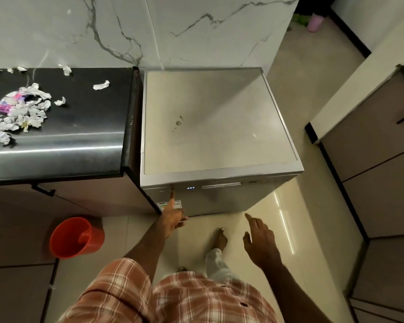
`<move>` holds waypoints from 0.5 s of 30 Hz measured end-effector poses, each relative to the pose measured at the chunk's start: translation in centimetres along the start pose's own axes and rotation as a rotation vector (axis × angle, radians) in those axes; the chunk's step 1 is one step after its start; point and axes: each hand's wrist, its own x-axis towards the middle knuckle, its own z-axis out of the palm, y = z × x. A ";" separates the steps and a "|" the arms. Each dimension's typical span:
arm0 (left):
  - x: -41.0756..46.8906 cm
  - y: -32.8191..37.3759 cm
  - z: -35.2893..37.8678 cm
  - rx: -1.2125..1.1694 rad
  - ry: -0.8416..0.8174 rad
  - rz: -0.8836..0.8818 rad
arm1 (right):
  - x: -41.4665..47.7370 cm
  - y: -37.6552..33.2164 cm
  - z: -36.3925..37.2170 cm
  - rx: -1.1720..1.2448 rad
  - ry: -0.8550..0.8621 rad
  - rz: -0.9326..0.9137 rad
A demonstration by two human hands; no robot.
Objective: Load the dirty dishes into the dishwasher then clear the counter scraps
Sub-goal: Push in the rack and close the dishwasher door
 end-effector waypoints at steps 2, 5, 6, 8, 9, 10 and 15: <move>0.2 0.0 0.1 0.016 0.011 0.019 | 0.7 -0.4 -0.9 0.056 0.037 0.064; 0.2 -0.1 0.0 0.043 0.011 0.039 | 1.5 -1.2 -1.7 0.079 0.056 0.094; 0.4 -0.2 0.0 0.054 0.010 0.043 | 1.6 -1.4 -1.7 0.073 0.048 0.093; 0.6 -0.3 -0.1 0.073 0.012 0.043 | 1.8 -1.8 -1.7 0.057 0.028 0.088; 0.7 -0.3 -0.2 0.084 0.019 0.040 | 1.9 -2.0 -1.7 0.052 0.019 0.086; 0.7 -0.3 -0.2 0.095 0.023 0.038 | 1.9 -2.1 -1.7 0.044 0.012 0.081; 0.3 -0.3 -0.2 0.100 0.003 0.056 | 1.9 -1.8 -1.5 0.001 -0.002 0.057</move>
